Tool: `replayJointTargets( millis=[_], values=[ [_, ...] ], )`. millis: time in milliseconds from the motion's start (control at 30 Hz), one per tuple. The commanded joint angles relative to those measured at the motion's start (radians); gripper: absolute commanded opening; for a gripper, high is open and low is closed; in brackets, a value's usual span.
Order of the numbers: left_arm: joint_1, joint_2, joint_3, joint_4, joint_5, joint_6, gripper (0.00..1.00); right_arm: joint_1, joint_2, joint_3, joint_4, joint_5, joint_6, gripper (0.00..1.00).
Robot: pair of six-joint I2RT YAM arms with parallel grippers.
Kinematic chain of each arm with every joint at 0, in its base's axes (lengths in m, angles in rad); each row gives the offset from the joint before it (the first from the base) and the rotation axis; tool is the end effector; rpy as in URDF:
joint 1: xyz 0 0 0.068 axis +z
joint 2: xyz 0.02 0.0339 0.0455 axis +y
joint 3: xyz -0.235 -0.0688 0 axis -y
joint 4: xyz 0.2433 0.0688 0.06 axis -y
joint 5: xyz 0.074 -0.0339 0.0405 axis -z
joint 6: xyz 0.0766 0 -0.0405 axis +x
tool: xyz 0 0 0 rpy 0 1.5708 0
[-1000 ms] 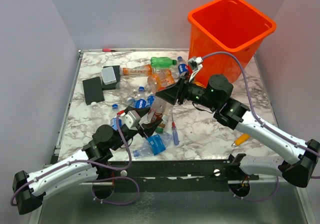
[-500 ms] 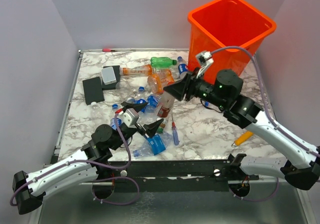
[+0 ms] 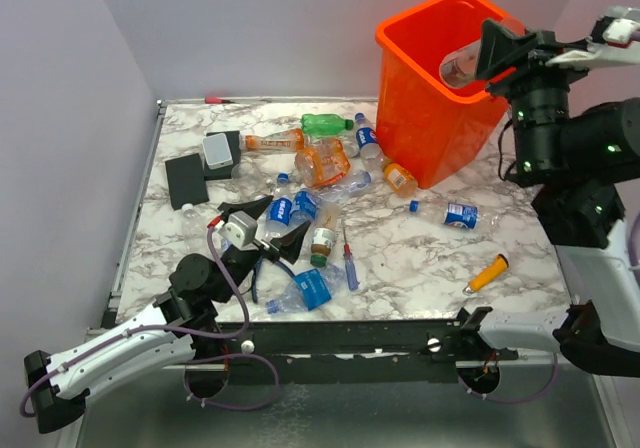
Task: Put the plastic bottles in the bin
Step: Place the plastic bottle in the trash bin.
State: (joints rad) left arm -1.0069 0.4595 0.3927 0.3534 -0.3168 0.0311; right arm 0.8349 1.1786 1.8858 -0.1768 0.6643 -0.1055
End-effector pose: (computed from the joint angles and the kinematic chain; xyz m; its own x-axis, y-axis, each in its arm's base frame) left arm 0.1254 -0.1537 0.3028 0.1710 -0.2152 -0.9615 0.6384 0.7675 -0.0582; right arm 0.1639 0.1106 0.6023 0.3615 0.2757 -0.8907 -0.1896 0.9571 0.2193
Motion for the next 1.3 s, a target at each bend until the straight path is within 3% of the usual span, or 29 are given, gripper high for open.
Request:
replayJointTargets(
  millis=[0,167,333,467,1000,1067,1200,1267],
  values=[
    [0.003,0.030,0.021,-0.029,-0.044,0.011,0.99,-0.119,0.128,0.011,0.214,0.161,-0.167,0.00],
    [0.002,0.058,0.030,-0.045,-0.042,0.000,0.99,-0.330,0.260,0.125,0.227,0.066,-0.017,0.00],
    [0.002,0.075,0.040,-0.056,-0.036,-0.009,0.99,-0.504,0.402,0.256,0.085,-0.065,0.213,0.00],
    [0.002,0.075,0.049,-0.070,-0.040,-0.009,0.99,-0.576,0.470,0.258,-0.018,-0.137,0.335,0.00],
    [0.002,0.102,0.061,-0.088,-0.042,0.003,0.99,-0.590,0.427,-0.085,-0.019,-0.277,0.458,0.01],
    [0.002,0.102,0.060,-0.087,-0.043,0.002,0.99,-0.590,0.422,-0.102,-0.026,-0.292,0.456,0.08],
    [0.001,0.116,0.061,-0.089,-0.045,0.003,0.99,-0.591,0.387,-0.159,-0.004,-0.328,0.446,0.53],
    [0.001,0.123,0.062,-0.091,-0.045,0.004,0.99,-0.589,0.368,-0.178,0.008,-0.335,0.446,0.67]
  ],
)
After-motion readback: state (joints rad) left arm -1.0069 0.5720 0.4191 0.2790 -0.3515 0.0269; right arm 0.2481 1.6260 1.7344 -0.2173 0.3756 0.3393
